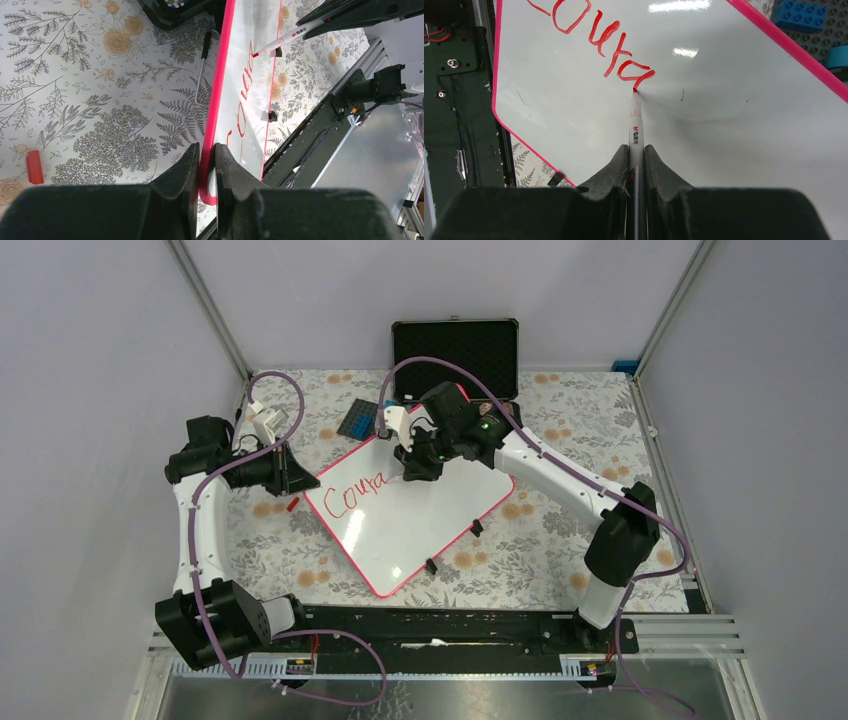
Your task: Write a sentence on the whiteboard
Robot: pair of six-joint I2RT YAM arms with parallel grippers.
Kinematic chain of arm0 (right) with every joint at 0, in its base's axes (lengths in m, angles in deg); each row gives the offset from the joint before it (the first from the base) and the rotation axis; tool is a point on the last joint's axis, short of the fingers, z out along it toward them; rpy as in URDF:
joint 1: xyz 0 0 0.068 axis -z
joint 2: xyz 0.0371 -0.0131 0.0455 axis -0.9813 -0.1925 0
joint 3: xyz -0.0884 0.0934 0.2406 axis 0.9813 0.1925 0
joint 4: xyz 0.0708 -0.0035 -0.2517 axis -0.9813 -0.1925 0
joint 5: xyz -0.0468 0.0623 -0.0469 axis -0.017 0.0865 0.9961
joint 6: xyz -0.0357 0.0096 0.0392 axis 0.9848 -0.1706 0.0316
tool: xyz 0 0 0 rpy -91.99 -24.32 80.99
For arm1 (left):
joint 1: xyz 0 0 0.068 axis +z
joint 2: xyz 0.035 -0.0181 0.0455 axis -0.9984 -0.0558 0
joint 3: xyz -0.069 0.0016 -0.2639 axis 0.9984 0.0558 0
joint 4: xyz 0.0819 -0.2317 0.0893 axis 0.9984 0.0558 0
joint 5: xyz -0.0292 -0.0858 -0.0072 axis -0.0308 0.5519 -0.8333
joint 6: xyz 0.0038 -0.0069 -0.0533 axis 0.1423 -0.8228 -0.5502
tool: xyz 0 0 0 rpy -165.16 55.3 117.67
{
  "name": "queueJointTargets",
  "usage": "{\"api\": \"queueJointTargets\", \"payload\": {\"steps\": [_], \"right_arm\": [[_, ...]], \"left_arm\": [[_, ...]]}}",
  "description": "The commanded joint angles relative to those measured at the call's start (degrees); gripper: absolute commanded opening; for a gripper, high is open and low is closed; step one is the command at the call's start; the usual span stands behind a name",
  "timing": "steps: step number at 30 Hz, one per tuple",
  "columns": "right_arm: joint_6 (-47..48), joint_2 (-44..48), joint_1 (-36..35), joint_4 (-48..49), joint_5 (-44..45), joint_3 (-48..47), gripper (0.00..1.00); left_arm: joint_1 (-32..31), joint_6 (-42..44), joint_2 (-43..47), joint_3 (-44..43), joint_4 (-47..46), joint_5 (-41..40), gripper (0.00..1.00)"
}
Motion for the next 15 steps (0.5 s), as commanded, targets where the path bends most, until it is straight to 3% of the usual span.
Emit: {"api": "queueJointTargets", "payload": {"steps": [1,15], "right_arm": [[1.32,2.37,0.07,-0.42,2.2,0.48,0.0],[-0.34,2.47,2.82,-1.22,-0.93,-4.16,0.0]], "left_arm": [[-0.3,0.99,0.71,0.84,-0.07,-0.67,0.0],[-0.3,1.02,0.63,0.92,-0.08,-0.44,0.0]]}}
